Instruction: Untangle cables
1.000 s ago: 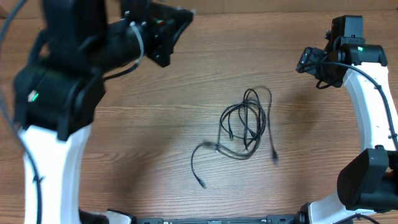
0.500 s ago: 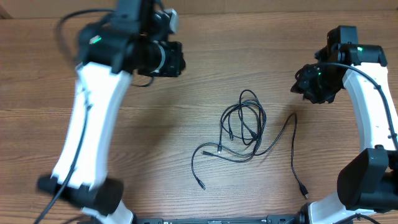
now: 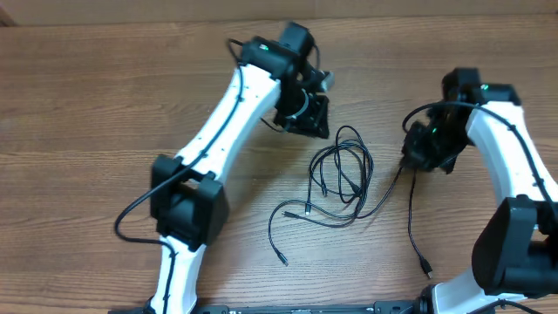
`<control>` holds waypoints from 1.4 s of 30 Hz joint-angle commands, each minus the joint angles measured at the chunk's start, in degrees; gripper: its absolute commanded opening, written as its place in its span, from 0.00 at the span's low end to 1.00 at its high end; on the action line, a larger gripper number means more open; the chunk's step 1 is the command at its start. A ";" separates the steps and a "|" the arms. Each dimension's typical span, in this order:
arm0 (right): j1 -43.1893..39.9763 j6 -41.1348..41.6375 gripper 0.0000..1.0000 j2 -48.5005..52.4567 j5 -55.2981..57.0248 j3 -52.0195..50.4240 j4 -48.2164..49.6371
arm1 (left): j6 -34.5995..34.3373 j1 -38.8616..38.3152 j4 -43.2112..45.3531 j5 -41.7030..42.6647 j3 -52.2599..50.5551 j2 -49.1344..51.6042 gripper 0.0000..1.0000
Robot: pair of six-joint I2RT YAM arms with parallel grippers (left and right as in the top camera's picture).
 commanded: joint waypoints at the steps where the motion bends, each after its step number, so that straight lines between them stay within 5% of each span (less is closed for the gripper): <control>1: 2.08 0.70 0.04 -0.35 -5.68 -7.10 3.54 | 0.85 -2.71 1.40 1.75 0.17 3.26 0.29; 8: 7.85 2.86 0.04 -0.35 -8.04 -19.91 10.84 | 0.85 -5.20 4.39 0.96 0.17 6.45 0.43; 10: 8.37 2.86 0.04 -0.35 -8.07 -20.20 10.84 | 0.81 -5.31 4.70 -0.22 0.17 6.93 0.36; 11: 8.35 2.84 0.04 -0.37 -8.09 -19.19 10.05 | 0.70 -5.31 4.46 -2.99 0.17 7.17 0.21; 12: 8.17 2.75 0.04 -0.37 -8.04 -18.34 9.33 | 0.70 -5.31 4.24 -4.98 0.17 7.21 0.18; 19: 7.54 -0.63 0.04 -0.70 -6.88 -9.11 4.61 | 0.70 -5.11 1.29 -17.88 0.02 7.30 0.17; 24: 7.54 -0.28 0.04 -0.57 -5.95 -8.76 9.01 | 0.70 -5.14 1.20 -17.53 -0.04 7.30 0.29; 29: 7.61 0.37 0.04 -0.46 -5.70 -8.79 9.77 | 0.92 -5.14 3.74 -9.79 -0.04 7.30 0.63; 42: 6.34 -2.16 0.04 -0.48 -5.46 3.13 14.47 | 5.97 2.84 -3.67 -5.86 7.41 7.21 0.70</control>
